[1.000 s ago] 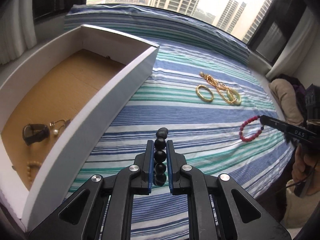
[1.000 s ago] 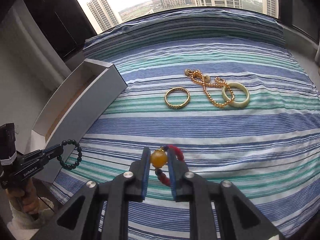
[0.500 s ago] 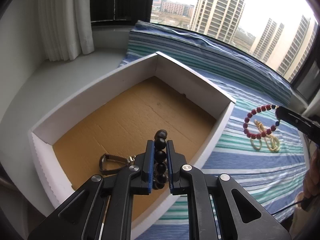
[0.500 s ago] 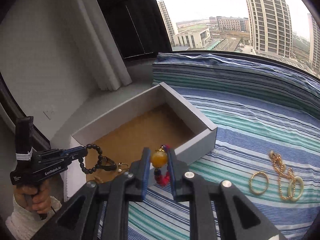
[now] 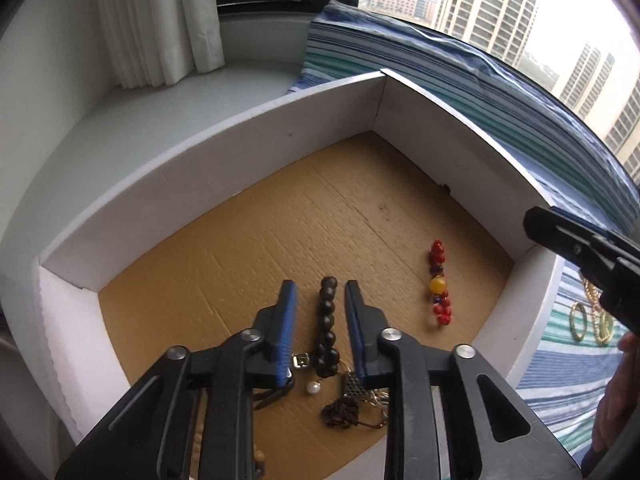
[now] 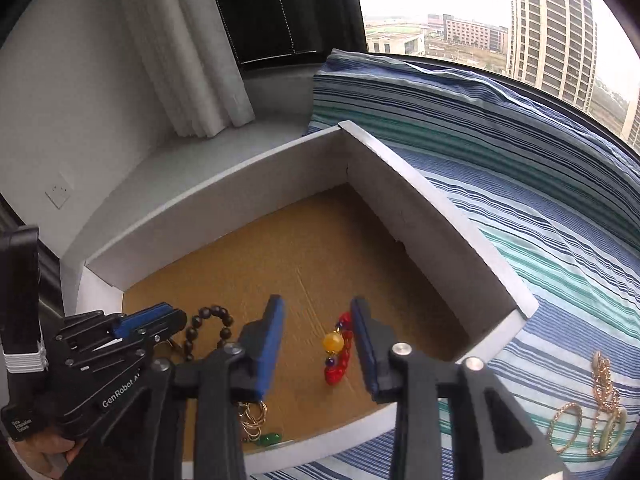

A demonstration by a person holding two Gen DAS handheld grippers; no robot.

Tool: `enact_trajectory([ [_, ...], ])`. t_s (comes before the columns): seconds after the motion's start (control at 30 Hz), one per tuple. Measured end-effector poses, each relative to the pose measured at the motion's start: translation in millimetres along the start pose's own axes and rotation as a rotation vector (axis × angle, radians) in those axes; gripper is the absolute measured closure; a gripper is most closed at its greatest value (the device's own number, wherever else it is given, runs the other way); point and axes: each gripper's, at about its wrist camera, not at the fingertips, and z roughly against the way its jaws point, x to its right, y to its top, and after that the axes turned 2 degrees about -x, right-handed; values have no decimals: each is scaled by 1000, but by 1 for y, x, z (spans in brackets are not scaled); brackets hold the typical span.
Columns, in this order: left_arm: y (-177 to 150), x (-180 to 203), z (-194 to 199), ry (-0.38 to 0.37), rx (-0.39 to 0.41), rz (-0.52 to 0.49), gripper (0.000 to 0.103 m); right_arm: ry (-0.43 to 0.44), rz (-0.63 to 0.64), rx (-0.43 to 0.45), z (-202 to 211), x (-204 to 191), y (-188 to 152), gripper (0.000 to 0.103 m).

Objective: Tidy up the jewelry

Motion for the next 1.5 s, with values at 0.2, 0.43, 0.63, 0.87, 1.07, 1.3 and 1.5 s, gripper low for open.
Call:
enact_trajectory([
  [0.2,-20,4,44,-7,104,-37,31,19,-12,125,57,11,-14,59],
  [0.43,-67,50,87,-42,166,-122,23,-97,-7,131,106,52,-83,55],
  [0.63,-107,101,96,-115,151,-189,22,-140,-123,77,139,104,-150,55],
  [0.87,-136,143,97,-145,136,-266,22,-278,-178,96,183,140,-212,55],
  [1.07,-168,164,81,-156,91,-337,21,-385,-252,100,200,151,-259,53],
  [1.3,-198,181,63,-170,15,-403,21,-406,-360,67,198,160,-313,50],
  [1.5,-199,187,64,-166,16,-413,21,-425,-403,49,196,173,-332,50],
])
